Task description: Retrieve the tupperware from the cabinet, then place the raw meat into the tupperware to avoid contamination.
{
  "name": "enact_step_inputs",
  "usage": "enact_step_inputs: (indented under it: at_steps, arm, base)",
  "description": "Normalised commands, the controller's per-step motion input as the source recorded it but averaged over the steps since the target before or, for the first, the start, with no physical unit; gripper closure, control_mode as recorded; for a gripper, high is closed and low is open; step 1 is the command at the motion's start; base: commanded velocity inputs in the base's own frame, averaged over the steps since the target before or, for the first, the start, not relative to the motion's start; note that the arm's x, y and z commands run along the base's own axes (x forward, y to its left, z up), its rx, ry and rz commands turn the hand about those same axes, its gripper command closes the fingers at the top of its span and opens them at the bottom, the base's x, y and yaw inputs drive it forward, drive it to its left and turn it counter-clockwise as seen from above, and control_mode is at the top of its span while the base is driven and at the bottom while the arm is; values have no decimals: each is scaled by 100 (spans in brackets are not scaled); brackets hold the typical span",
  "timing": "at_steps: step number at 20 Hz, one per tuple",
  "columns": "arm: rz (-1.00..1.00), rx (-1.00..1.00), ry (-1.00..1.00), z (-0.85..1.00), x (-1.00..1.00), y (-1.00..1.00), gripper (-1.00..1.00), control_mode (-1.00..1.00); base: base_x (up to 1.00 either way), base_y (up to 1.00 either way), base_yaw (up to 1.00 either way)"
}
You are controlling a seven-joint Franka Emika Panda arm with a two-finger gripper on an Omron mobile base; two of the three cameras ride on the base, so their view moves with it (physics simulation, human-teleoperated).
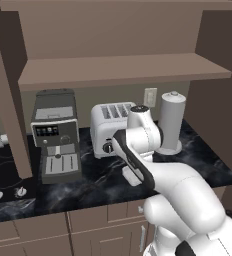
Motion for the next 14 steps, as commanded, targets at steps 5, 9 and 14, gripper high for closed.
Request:
enact_step_inputs:
  at_steps: [5, 9, 14]
  arm:
    - [0, 1, 1, -11, 14, -4, 100, -100]
    - [0, 2, 2, -13, 13, -6, 100, -100]
    - [0, 2, 3, -14, 10, -2, 100, -100]
  base:
    - [0, 0, 0]
    - [0, 0, 0]
    - [0, 0, 0]
